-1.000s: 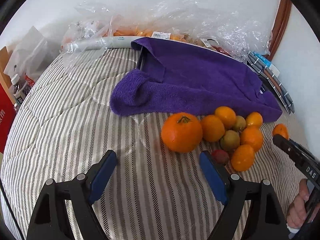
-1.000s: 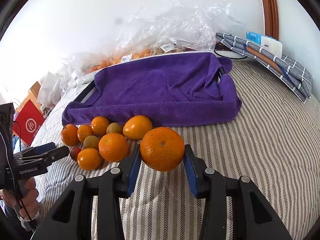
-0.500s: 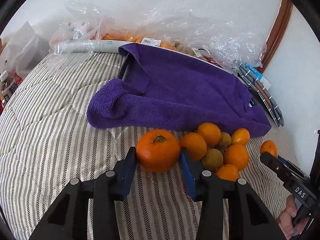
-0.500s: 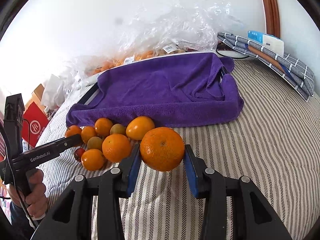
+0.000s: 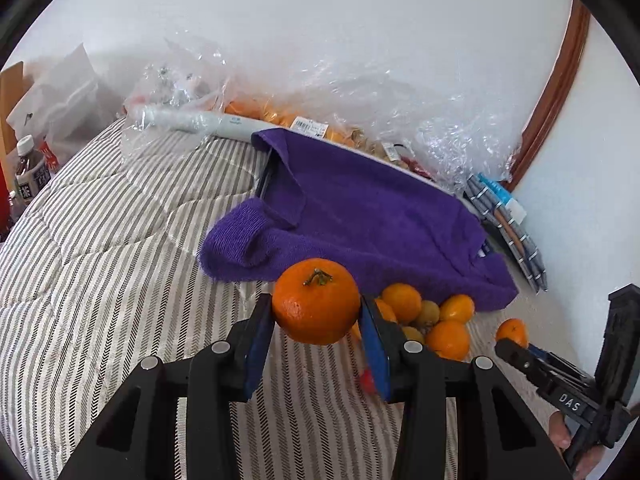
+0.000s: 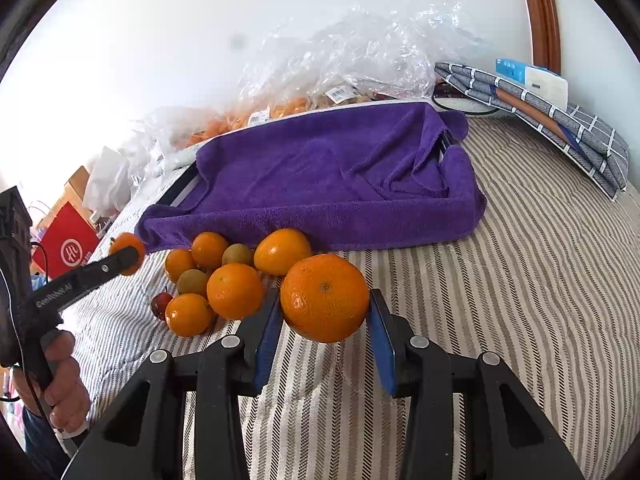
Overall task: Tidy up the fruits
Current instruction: 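Lift the large orange with the right tool and carry it over the purple towel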
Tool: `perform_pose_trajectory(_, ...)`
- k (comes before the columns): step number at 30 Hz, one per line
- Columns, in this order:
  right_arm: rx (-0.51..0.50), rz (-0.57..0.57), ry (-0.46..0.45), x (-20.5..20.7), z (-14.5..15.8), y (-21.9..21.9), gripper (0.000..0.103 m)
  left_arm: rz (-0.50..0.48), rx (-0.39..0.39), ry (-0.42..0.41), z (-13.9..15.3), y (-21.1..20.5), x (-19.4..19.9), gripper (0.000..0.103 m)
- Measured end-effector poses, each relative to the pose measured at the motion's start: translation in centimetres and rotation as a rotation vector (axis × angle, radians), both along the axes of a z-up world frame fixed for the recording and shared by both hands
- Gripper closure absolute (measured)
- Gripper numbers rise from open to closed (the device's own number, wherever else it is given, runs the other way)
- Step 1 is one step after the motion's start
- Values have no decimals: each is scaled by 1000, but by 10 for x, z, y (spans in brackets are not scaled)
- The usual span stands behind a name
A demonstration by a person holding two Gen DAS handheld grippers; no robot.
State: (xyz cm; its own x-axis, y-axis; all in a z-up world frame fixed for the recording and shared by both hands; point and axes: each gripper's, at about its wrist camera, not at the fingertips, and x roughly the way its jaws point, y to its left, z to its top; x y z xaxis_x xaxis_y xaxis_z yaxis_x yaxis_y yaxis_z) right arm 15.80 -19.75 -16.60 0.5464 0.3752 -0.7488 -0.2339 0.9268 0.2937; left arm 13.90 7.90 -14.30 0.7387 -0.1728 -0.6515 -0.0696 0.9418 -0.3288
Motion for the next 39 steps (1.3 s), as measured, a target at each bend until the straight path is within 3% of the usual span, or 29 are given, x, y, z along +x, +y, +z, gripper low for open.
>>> perform_pose_trajectory(5, -21, -4, -32, 0, 22, -5, 61, -13, 1, -28, 26, -3, 4, 62)
perform_pose_trajectory(12, -30, -29, -120, 24, 62, -6, 61, 19, 60, -89, 62, -5, 33, 62)
perform_pose_trajectory(20, -44, -54, -161, 75, 77, -1, 61, 38, 47, -102, 65, -8, 84, 62)
perform_pose_trajectory(25, -46, -59, -163, 103, 70, 6, 61, 47, 39, -84, 42, -5, 97, 62)
perform_pose_trajectory(29, -57, -32, -106, 118, 42, 12, 61, 58, 31, -41, 23, 0, 104, 62)
perform_pose_trajectory(33, -42, -48, -63, 125, 20, 7, 61, 59, 33, -25, 14, 1, 108, 62)
perform_pose_trajectory(39, -24, -87, -47, 130, 11, -5, 61, 52, 39, -14, 9, -3, 110, 62)
